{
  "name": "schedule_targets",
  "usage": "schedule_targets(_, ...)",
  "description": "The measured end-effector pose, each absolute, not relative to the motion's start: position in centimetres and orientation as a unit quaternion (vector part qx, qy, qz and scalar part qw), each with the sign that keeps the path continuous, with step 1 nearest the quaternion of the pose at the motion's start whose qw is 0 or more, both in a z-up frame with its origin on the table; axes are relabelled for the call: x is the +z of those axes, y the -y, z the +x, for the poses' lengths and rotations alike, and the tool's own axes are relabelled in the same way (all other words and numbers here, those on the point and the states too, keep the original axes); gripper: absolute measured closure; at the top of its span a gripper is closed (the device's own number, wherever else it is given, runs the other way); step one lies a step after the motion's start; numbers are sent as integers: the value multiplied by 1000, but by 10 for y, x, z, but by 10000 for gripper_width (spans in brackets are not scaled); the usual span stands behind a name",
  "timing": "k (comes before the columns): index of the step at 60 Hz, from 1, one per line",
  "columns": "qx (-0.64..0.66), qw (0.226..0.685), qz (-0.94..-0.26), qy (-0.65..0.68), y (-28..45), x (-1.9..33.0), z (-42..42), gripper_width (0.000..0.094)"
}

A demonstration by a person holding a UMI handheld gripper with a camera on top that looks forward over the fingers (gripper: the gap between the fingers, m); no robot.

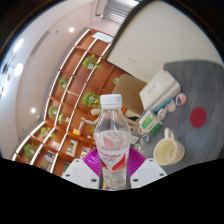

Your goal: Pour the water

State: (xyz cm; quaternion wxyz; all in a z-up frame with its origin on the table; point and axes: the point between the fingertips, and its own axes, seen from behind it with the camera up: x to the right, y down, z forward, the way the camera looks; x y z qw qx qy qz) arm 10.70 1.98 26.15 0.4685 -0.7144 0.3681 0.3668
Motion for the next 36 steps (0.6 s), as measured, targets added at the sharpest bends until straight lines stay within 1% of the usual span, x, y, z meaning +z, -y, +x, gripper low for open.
schedule_targets(4, 287, 508, -753, -304, -21, 274, 134, 598)
schedule_targets(8, 184, 544, -781, -245, -25, 266, 171, 598)
schedule_targets(9, 153, 553, -785, -234, -20, 275, 183, 598)
schedule_targets(11, 89, 572, -786, -216, -21, 275, 210, 599)
schedule_targets(12, 59, 582, -784, -209, -28, 267, 227, 599)
schedule_targets(13, 29, 586, -783, -206, -21, 276, 237, 600)
schedule_targets(15, -20, 596, -778, -195, -20, 271, 259, 600)
schedule_targets(16, -38, 597, -778, -192, -19, 277, 267, 595)
schedule_targets(18, -66, 600, -775, -187, -19, 272, 282, 595)
schedule_targets(22, -86, 595, -775, -192, -21, 253, 305, 595)
schedule_targets(23, -88, 596, -774, -194, -19, 237, 312, 595)
schedule_targets(24, -88, 591, -777, -197, -21, 243, 316, 596)
schedule_targets(28, -93, 573, -788, -205, -21, 211, 335, 595)
schedule_targets(29, -93, 571, -789, -206, -20, 189, 338, 596)
schedule_targets(30, -95, 565, -794, -206, -22, 194, 341, 596)
schedule_targets(31, -96, 561, -796, -207, -22, 172, 345, 596)
schedule_targets(33, -103, 550, -802, -208, -20, 153, 344, 597)
schedule_targets(35, -110, 540, -810, -201, -18, 157, 349, 595)
schedule_targets(36, -113, 537, -813, -198, -18, 153, 350, 595)
